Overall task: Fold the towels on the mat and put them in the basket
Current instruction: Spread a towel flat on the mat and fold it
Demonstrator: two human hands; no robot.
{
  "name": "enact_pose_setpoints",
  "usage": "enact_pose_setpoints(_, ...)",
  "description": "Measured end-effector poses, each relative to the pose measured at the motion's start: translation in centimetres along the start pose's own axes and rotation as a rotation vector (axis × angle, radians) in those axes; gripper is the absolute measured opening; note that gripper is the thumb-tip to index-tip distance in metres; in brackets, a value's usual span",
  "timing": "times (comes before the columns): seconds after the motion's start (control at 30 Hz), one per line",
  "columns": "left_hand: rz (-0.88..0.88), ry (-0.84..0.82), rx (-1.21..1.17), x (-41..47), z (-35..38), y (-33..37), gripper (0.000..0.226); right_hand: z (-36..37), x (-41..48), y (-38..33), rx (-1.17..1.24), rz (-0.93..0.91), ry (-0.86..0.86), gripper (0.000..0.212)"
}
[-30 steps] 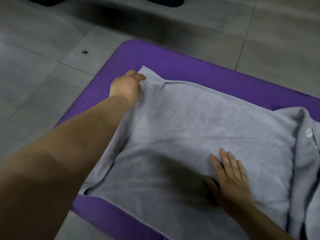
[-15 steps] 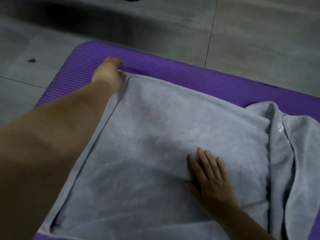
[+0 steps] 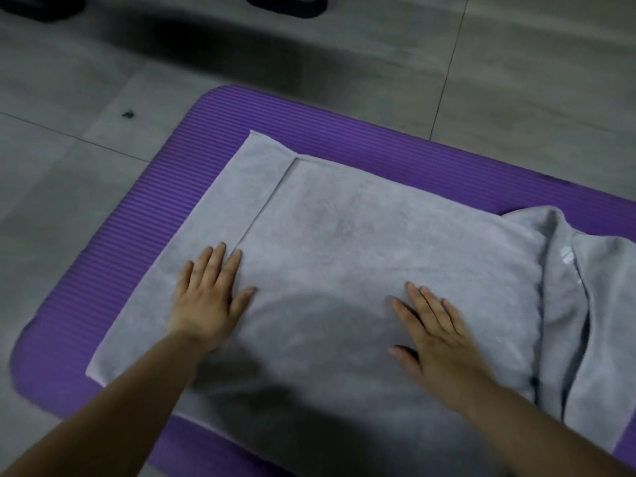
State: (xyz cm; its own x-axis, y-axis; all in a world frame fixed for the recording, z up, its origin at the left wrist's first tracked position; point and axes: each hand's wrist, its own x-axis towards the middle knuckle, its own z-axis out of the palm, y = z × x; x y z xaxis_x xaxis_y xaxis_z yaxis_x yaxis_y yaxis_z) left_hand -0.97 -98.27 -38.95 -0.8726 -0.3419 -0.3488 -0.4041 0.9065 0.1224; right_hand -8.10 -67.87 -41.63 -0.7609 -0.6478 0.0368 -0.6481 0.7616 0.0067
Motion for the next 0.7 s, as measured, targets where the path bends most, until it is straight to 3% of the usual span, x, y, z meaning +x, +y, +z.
enact_pose_setpoints(0.13, -0.078, -0.152, 0.192, 0.3, -2.5, 1.8, 0.068, -4.2, -1.3, 5.4, -0.072, -0.063, 0.029, 0.055)
enact_pose_setpoints(0.23, 0.033, -0.233, 0.304, -0.4, -5.5, 5.1, 0.066, -7.0, -4.4, 10.6, -0.127, 0.075, -0.002, 0.048)
enact_pose_setpoints(0.33, 0.267, -0.261, 0.328, -1.7, -7.0, 11.2, 0.069, -9.3, -7.7, 12.9, 0.023, 0.48, -0.16, 0.037)
enact_pose_setpoints(0.43, 0.502, -0.319, 0.338, -3.4, -6.1, 18.3, 0.07, -8.5, -10.3, 13.0, 0.472, 0.937, -0.297, 0.047)
enact_pose_setpoints(0.5, 0.564, -0.38, 0.313, -4.4, -4.5, 22.2, 0.07, -7.3, -11.2, 13.1, 0.707, 1.059, -0.183, 0.033)
enact_pose_setpoints(0.57, 0.56, -0.423, 0.295, -5.4, -2.4, 24.9, 0.07, -6.7, -11.8, 13.6, 0.782, 1.086, -0.064, 0.01)
enact_pose_setpoints(0.7, 0.52, -0.439, 0.345, -7.8, 1.4, 26.4, 0.076, -7.6, -14.0, 15.0, 0.887, 1.138, 0.192, 0.034)
